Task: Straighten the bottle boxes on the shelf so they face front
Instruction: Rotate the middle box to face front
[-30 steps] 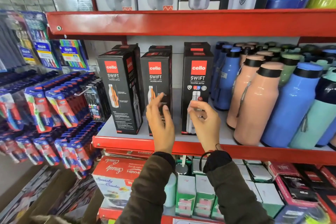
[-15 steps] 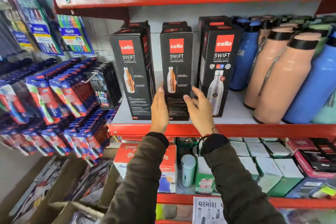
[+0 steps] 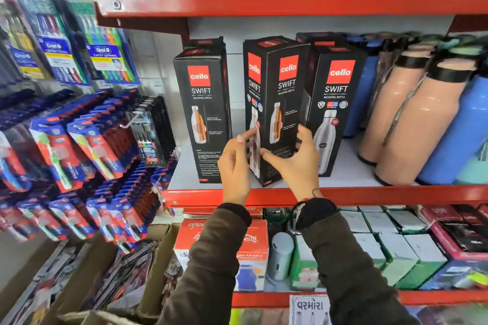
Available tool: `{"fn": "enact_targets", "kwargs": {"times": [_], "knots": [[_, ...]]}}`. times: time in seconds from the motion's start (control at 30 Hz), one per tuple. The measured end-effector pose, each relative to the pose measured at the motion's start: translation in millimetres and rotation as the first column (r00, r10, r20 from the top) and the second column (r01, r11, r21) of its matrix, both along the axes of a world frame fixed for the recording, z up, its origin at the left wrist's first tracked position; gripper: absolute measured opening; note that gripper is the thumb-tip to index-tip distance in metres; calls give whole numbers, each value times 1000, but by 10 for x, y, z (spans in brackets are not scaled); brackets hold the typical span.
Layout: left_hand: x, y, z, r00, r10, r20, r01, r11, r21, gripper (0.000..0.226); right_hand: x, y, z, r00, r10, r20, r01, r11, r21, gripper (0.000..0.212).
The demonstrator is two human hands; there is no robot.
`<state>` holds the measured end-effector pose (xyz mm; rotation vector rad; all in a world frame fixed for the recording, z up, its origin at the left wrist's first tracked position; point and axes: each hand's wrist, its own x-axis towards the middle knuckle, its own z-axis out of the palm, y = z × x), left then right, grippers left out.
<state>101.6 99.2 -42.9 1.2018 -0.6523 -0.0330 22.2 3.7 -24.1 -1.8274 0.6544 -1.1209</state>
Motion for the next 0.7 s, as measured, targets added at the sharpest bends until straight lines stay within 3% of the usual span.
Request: {"fn": "enact_targets", "kwargs": {"times": [0.07, 0.3, 0.5, 0.7], "knots": [[34, -24, -19, 997, 22, 72, -24, 999, 34, 39, -15, -8, 13, 1000, 12, 4, -12, 1000, 28, 87], [146, -124, 47, 998, -56, 9, 53, 981, 188, 45, -62, -107, -14, 994, 107, -22, -106, 992, 63, 98], [169, -130, 29, 1000, 8, 7, -9, 974, 227, 40, -37, -151, -2, 965, 261, -6, -261, 965, 32, 92], [155, -115, -18, 998, 38, 49, -47, 980, 194, 34, -18, -110, -65, 967, 242, -77, -246, 968, -46, 71]]}}
